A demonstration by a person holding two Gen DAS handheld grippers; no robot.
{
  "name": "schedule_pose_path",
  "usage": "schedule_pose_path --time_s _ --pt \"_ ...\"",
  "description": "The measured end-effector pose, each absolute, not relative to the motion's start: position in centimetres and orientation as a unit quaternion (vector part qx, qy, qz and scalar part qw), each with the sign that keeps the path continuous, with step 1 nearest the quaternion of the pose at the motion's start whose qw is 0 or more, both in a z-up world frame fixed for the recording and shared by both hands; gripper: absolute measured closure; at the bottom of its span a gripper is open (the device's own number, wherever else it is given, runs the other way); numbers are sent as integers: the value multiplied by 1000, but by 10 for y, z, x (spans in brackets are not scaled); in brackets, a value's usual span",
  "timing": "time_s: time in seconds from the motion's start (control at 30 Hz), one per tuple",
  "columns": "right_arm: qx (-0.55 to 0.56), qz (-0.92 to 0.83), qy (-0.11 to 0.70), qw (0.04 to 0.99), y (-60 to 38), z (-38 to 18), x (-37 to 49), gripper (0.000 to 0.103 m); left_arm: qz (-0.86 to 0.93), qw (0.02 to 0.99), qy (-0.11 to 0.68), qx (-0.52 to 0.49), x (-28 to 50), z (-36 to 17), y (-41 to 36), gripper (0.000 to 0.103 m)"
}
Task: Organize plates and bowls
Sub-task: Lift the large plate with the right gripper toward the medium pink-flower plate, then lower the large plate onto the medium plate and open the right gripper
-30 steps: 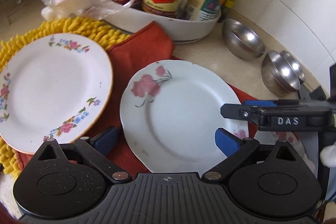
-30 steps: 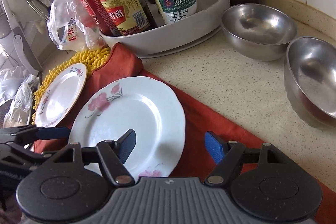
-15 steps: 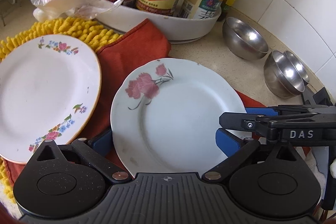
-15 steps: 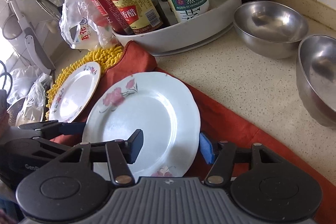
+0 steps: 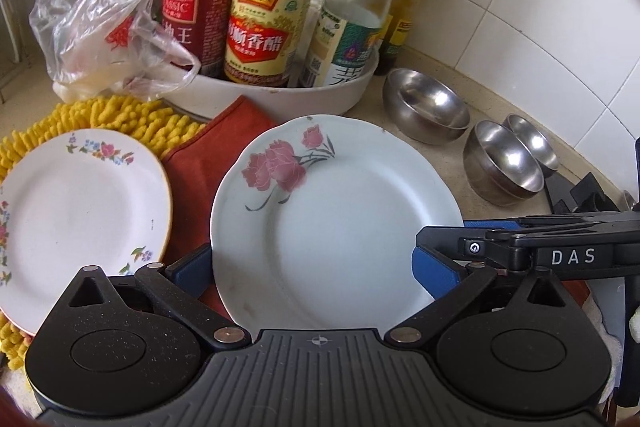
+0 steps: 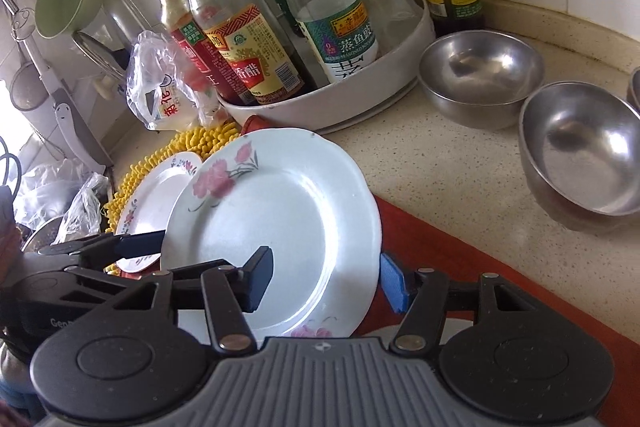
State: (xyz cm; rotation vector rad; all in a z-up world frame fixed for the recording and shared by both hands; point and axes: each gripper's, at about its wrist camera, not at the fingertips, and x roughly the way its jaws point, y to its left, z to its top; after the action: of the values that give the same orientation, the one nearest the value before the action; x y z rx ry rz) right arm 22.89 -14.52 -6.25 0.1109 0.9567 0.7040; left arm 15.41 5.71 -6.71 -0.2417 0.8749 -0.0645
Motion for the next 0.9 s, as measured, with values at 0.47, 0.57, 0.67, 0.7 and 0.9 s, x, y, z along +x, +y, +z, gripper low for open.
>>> schedule_pose_path --time_s 0.47,0.57,0.67,0.7,0.9 --pt "90 258 449 851 -200 -48 192 46 -115 894 426 -82 153 -62 12 1" --pt "99 235 453 854 -215 -49 182 46 -138 888 432 -73 153 -65 -2 1" --pt "106 215 456 857 -229 -50 172 46 -158 883 437 -62 151 -68 -17 1" --pt "109 210 457 857 -233 -50 169 46 -163 882 439 -59 151 -70 -21 1" --pt "118 179 459 862 -253 -54 153 46 -190 873 447 -45 145 -76 -43 1"
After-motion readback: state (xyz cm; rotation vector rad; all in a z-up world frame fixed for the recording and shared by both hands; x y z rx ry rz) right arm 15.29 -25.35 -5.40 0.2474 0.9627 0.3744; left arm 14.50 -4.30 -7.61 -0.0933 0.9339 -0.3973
